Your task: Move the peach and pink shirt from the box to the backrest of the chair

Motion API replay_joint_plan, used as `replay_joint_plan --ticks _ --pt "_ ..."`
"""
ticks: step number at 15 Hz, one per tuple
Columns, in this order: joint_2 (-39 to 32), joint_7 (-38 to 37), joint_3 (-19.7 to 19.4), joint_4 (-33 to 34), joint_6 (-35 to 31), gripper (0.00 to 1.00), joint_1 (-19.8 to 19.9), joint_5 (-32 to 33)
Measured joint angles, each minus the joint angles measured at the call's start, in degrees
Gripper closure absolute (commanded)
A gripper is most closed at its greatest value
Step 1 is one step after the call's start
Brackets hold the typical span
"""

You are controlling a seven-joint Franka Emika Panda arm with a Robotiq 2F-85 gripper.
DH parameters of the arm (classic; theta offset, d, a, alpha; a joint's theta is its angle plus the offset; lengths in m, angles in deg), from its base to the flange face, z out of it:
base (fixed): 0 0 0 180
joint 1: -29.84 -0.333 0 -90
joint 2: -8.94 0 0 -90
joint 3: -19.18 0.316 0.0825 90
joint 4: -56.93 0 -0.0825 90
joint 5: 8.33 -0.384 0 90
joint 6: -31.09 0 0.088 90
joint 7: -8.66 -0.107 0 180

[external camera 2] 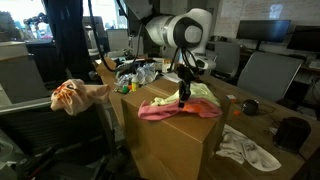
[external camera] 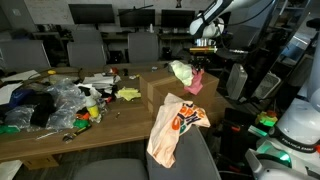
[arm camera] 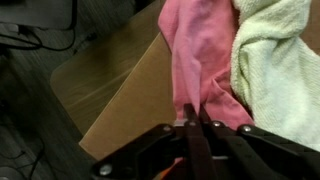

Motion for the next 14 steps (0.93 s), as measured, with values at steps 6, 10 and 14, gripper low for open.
replay_joint_plan --ticks 6,10,14 --pt "16.85 10.29 0.99 -2.87 3.48 0.99 -0.63 6.42" --pt "27.17 18.34 3.85 -4.99 8.83 0.99 -0.79 7.78" --pt "34.3 26.01 7.22 -6.94 14.96 0.99 -1.69 7.79"
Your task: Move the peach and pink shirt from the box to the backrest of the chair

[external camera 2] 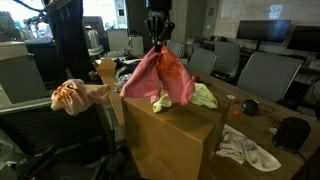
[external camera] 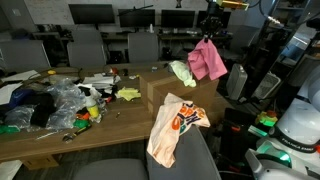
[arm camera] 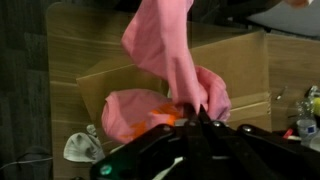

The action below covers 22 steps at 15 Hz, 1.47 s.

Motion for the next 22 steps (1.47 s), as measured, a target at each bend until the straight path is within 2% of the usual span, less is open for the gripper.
replay_joint_plan --ticks 4,10,22 --pt "3.63 5.7 3.45 -1.29 5.46 0.99 -3.16 -0.01" --pt "3.31 14.38 7.34 -1.25 9.85 0.99 -9.38 -0.05" --pt "1.92 37.96 11.46 4.07 18.95 0.99 -18.49 0.09"
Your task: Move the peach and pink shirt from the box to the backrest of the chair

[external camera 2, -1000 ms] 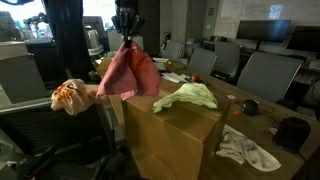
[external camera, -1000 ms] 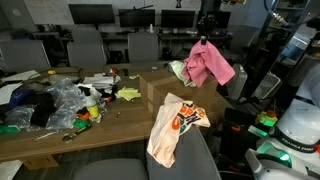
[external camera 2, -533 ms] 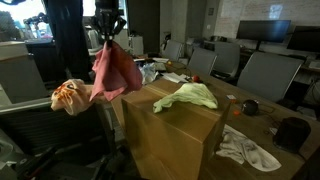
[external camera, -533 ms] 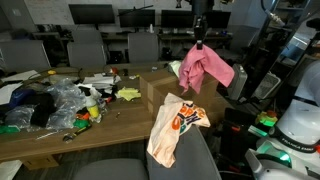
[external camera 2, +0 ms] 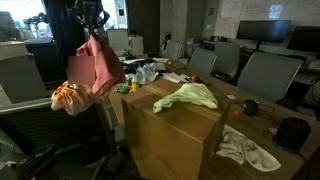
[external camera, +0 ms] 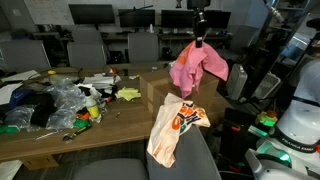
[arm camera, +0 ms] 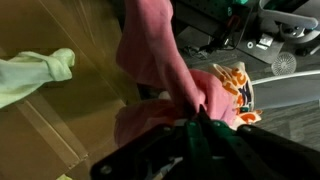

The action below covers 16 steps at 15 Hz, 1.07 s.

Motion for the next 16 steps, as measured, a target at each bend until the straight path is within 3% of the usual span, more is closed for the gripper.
replay_joint_plan --ticks 11,16 --pt "-1.73 16.93 6.95 3.56 4.41 0.99 -7.03 9.11" --pt "-1.42 20.7 10.06 2.97 4.47 0.99 -9.48 11.95"
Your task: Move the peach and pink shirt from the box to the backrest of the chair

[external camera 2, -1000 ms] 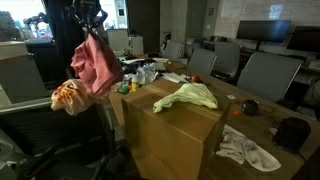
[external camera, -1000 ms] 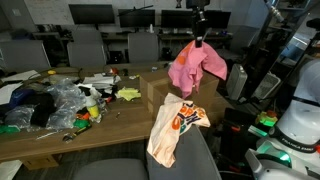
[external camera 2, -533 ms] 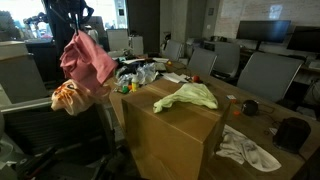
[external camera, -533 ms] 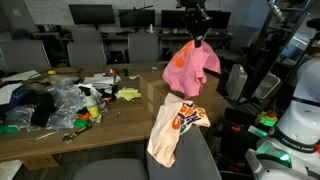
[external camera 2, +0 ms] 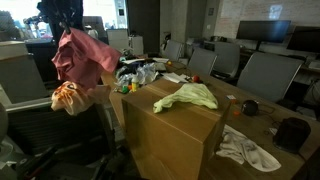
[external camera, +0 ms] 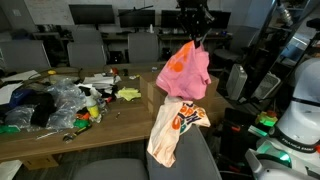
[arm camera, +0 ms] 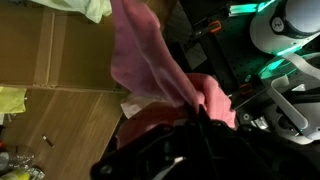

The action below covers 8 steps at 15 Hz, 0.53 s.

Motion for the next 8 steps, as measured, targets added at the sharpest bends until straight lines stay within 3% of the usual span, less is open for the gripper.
replay_joint_plan --ticks 8 --pt "1.64 2.62 0.88 -3.18 0.82 0.99 -2.52 -6.19"
